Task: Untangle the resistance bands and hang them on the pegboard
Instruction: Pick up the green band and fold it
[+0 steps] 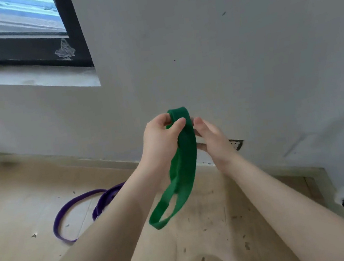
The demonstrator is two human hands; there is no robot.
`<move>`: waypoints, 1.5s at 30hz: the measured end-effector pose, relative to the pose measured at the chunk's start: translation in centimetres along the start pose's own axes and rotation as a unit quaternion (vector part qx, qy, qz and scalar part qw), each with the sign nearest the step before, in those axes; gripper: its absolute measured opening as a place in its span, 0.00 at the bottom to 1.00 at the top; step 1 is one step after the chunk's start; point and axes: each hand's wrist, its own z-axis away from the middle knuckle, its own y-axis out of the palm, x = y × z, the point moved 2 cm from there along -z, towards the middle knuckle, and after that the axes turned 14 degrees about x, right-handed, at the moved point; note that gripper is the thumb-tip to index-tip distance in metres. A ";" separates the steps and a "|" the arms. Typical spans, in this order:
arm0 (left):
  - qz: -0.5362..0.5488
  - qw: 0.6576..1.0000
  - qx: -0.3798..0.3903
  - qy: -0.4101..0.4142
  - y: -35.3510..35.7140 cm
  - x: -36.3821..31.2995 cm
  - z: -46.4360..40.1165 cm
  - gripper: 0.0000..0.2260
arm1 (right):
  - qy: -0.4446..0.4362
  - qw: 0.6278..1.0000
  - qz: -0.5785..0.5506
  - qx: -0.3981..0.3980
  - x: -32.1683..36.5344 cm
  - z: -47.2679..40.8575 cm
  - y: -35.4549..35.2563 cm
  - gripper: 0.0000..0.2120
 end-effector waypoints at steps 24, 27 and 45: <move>0.065 0.979 0.134 -0.140 5.4 4.0 2.8 0.19 | 0.039 0.980 -0.089 -0.171 0.2 4.5 -2.8 0.02; 0.062 0.984 0.130 -0.104 6.9 5.3 4.7 0.10 | 0.083 0.978 -0.062 -0.183 -0.3 4.3 -2.9 0.02; 0.021 0.996 0.090 0.005 11.0 2.9 3.8 0.06 | 0.017 0.968 -0.156 -0.197 -1.0 9.2 -5.5 0.10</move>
